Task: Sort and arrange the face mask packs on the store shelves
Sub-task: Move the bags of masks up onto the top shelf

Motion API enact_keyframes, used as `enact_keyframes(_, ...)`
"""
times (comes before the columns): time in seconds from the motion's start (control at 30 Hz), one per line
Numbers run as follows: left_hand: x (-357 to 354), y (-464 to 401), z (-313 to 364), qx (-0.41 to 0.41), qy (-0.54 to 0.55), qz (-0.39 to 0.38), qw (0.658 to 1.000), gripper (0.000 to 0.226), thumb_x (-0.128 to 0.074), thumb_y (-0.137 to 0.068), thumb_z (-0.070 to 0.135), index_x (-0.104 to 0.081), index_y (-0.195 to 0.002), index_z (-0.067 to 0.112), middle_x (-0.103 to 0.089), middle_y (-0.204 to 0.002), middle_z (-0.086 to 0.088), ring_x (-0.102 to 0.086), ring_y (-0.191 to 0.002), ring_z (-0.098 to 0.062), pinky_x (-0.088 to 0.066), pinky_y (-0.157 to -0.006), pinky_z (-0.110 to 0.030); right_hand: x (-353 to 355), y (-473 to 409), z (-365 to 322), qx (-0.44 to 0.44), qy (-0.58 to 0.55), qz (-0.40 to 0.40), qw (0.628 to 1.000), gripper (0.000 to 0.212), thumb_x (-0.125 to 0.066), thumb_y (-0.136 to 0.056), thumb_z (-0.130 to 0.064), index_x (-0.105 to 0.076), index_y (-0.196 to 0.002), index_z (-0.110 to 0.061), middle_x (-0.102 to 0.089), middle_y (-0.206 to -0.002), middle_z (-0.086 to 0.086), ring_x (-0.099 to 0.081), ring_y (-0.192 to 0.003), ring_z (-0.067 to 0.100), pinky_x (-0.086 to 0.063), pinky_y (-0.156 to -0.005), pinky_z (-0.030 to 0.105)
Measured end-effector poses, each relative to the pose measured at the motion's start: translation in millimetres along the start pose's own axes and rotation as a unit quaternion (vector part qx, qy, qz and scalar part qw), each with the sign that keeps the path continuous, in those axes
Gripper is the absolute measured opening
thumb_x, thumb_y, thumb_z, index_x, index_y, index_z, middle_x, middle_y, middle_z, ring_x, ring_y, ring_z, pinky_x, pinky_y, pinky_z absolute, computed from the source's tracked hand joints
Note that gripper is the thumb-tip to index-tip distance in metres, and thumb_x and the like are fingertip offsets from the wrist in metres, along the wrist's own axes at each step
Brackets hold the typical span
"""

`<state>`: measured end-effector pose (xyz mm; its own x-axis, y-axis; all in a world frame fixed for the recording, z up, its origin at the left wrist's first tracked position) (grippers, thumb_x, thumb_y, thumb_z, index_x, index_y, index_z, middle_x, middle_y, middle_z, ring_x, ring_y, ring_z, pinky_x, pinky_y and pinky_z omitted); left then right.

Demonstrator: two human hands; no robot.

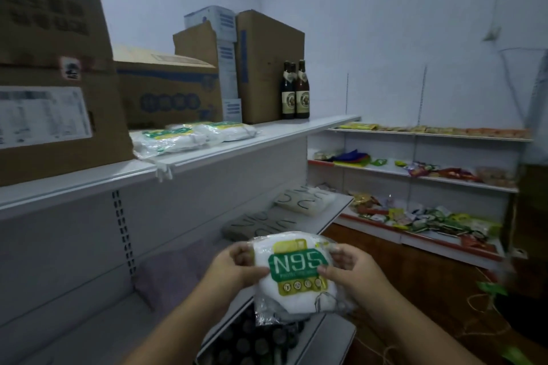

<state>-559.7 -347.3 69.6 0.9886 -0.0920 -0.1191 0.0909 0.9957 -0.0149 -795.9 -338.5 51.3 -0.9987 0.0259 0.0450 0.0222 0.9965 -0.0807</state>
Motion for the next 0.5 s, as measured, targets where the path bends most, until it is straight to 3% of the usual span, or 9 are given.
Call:
enact_keyframes(0.13,-49.5,-29.7,15.2,-0.018,0.001,-0.003,1.0,0.035,-0.066,-0.07,-0.023,-0.062,-0.101,-0.005,-0.074,-0.082,-0.016,-0.071,-0.069,-0.023,-0.054,-0.054,-0.025,49.8,-16.7,-17.9,0.01,-0.034,-0.028,0.999,0.027,-0.07,-0.08,-0.003,-0.063,-0.105,-0.01,-0.072,-0.1,0.011,-0.072,-0.088,0.025,-0.057,-0.066,0.028)
enact_keyframes(0.23,-70.4,-47.3,33.5,-0.027,0.002,0.011,1.0,0.033,-0.067,-0.071,-0.021,-0.064,-0.098,-0.001,-0.074,-0.078,-0.01,-0.071,-0.065,-0.018,-0.053,-0.051,-0.024,69.7,-32.8,-31.5,0.018,-0.031,-0.051,0.998,0.03,-0.065,-0.085,-0.008,-0.058,-0.111,-0.022,-0.069,-0.107,0.009,-0.07,-0.095,0.024,-0.057,-0.08,0.036)
enact_keyframes(0.37,-76.4,-60.7,71.6,-0.058,0.003,0.03,0.998,0.026,-0.068,-0.07,-0.018,-0.066,-0.091,-0.003,-0.074,-0.078,-0.013,-0.071,-0.062,-0.021,-0.053,-0.05,-0.026,73.8,-61.3,-61.9,0.037,-0.016,-0.08,0.996,0.043,-0.068,-0.083,-0.013,-0.05,-0.121,-0.02,-0.071,-0.105,0.004,-0.07,-0.096,0.02,-0.053,-0.093,0.043)
enact_keyframes(0.5,-64.0,-68.6,125.2,-0.113,-0.031,0.047,0.992,0.024,-0.072,-0.068,-0.013,-0.067,-0.09,-0.005,-0.074,-0.082,-0.012,-0.071,-0.063,-0.019,-0.051,-0.048,-0.021,61.2,-91.0,-109.5,0.101,-0.026,-0.098,0.99,0.052,-0.073,-0.068,-0.024,-0.052,-0.116,-0.021,-0.073,-0.104,0.001,-0.071,-0.092,0.015,-0.057,-0.076,0.029)
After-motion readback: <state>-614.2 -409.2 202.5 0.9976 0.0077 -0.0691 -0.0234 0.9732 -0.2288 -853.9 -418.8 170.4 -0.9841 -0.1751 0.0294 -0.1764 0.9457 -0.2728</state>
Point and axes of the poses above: each hand's wrist, its own y-axis away from the middle knuckle, its own x-axis out of the back of the hand, z = x × y, the point moved 1 cm from there along -y, towards the middle knuckle
